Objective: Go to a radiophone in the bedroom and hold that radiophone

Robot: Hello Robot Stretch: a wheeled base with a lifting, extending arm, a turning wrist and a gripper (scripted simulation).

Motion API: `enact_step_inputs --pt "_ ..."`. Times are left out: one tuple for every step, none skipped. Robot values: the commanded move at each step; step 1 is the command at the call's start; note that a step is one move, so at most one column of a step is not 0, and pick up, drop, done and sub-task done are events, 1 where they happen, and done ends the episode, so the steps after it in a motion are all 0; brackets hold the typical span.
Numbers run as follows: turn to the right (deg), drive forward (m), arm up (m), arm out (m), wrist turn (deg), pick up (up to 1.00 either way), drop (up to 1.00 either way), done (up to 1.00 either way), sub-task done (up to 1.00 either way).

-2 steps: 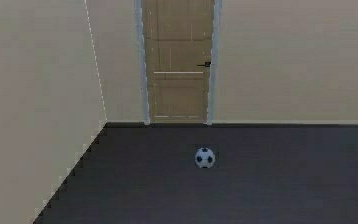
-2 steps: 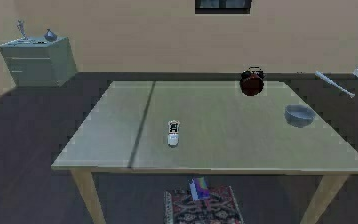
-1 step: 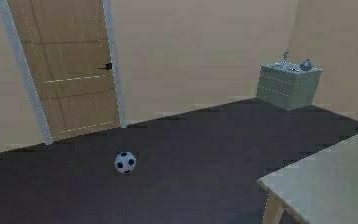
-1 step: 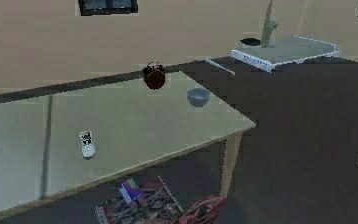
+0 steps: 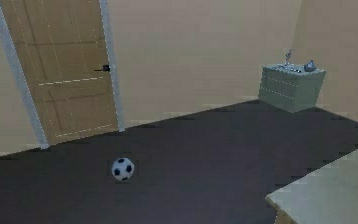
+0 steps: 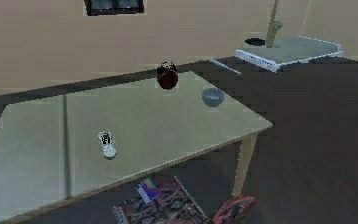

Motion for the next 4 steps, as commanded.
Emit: enact_step_inputs --pt "18.0 0.0 0.0 0.0 0.0 0.0 0.0 0.0 0.0" --pt "0.0 0.35 0.0 0.0 0.0 0.0 0.0 0.0 0.0" --pt "0.0 0.0 0.5 0.0 0.0 0.0 0.0 0.0 0.0" --pt "0.0 0.0 0.06 0.0 0.0 0.0 0.0 0.0 0.0"
